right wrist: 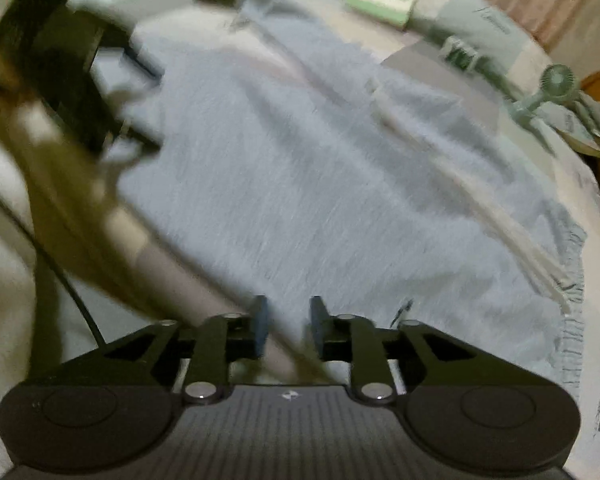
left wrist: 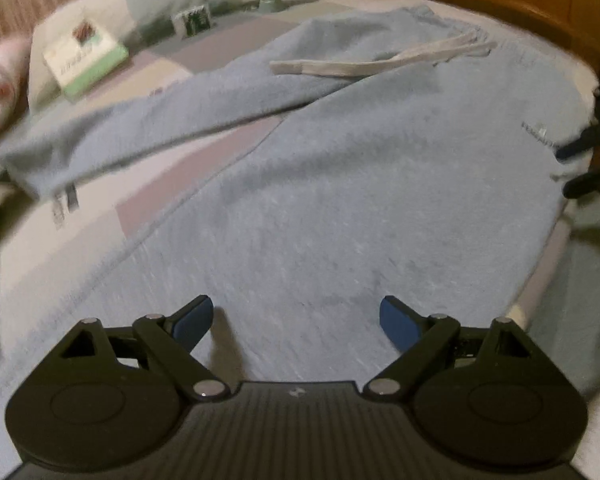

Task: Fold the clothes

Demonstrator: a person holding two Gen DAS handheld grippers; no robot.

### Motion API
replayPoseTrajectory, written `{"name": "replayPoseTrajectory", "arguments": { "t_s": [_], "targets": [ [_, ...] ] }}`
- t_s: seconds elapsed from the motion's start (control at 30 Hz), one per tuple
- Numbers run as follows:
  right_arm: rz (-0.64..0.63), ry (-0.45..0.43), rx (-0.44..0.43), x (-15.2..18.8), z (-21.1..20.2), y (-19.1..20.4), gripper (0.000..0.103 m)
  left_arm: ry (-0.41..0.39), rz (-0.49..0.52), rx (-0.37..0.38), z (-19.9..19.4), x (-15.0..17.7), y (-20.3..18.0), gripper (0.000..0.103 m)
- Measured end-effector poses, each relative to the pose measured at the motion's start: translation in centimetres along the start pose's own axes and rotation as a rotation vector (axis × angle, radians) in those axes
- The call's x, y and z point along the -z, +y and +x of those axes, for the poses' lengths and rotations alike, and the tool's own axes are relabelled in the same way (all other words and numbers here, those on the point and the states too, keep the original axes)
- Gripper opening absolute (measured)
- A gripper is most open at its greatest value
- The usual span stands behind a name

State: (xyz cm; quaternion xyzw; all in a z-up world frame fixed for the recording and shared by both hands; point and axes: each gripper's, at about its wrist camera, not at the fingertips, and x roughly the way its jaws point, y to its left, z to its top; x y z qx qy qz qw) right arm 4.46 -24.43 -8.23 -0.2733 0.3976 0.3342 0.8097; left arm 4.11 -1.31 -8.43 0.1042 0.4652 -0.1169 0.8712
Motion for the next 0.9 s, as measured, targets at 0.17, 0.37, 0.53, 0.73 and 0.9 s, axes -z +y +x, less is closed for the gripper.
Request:
{"name": "replayPoseTrajectory", "arguments": {
  "t_s": [0.17, 0.37, 0.53, 0.73, 0.9],
  "targets": [
    [0.181, -0.081, 0.010, -2.3, 0.3, -2.9, 0.059, -0.007, -0.041, 0.039, -0.7, -0.9, 1.3, 0.090],
    [0.390, -0.111, -0.041, -2.8, 3.0, -5.4, 0.059, -0.113, -0.090, 0.108, -2.0, -4.9, 3.2, 0.090],
    [0.495, -0.077, -0.088, -0.9, 4.9, -5.8, 0.060, -0.143, -0.057, 0.142, -0.2, -9.4, 3.5, 0.089],
    [0.587, -0.083, -0.065, 0.2, 4.0, -6.3, 0.064, -0.106, -0.120, 0.343, 4.5, -13.9, 3.8, 0.089],
    [0.688, -0.123, -0.044, 1.1, 3.1, -7.5, 0.065, 0.007, -0.258, 0.546, 9.7, -16.6, 4.6, 0.089]
  ]
}}
